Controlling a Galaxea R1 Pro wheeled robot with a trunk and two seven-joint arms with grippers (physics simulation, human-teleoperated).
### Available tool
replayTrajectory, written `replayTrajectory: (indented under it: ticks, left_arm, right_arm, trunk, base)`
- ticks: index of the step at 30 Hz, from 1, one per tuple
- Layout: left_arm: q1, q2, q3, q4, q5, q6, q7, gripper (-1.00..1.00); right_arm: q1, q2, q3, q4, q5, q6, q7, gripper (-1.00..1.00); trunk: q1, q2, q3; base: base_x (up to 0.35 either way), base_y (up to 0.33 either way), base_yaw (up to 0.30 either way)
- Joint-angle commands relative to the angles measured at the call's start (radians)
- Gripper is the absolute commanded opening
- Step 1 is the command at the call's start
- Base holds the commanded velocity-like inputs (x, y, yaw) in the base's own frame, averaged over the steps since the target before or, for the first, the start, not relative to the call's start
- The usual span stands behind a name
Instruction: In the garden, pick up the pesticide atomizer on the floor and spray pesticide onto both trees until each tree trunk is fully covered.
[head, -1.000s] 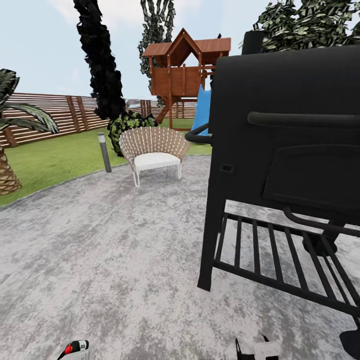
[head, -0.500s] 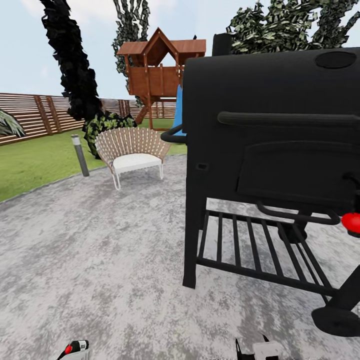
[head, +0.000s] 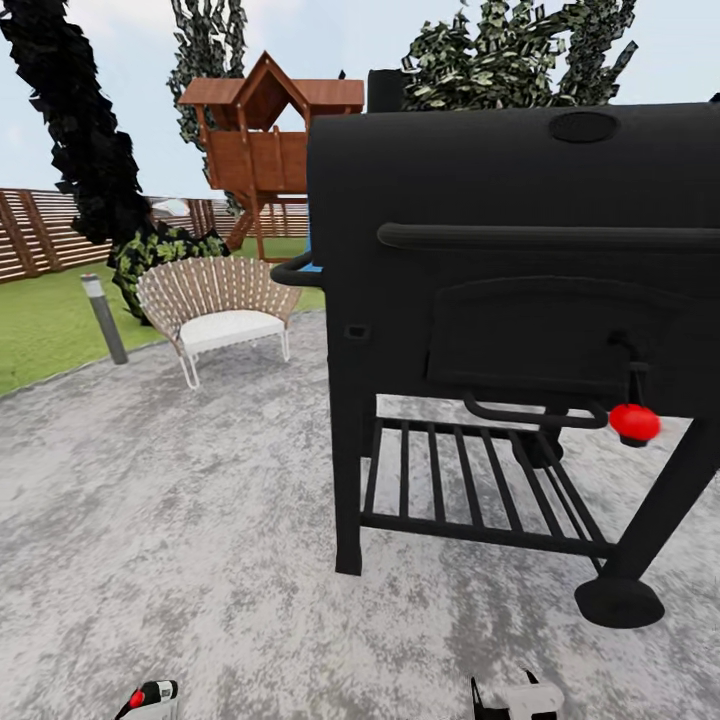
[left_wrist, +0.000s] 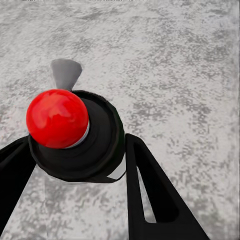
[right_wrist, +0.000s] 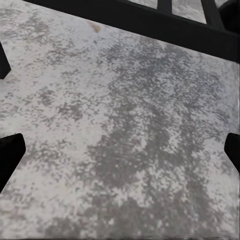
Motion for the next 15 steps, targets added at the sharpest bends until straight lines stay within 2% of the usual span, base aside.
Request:
replayTrajectory:
  ticks: [1,15]
  left_arm:
    - [0.0,0.001,-0.003,0.0,0.009,-0.003,-0.001,-1.0]
    - [0.0,0.0,-0.003,0.0,0.009,-0.003,-0.001,-1.0]
  right_arm:
    - [-0.001,-0.001,0.005,0.001,0.007,0.0,-0.01,1.0]
    - [-0.001,-0.001,0.005,0.001,0.007,0.0,-0.01,1.0]
  trunk:
    - [0.0,0.0,-0.001]
    - [0.0,0.0,-0.007]
  base:
    - [0.0,0.0,-0.261]
    - [0.0,0.0,-0.261]
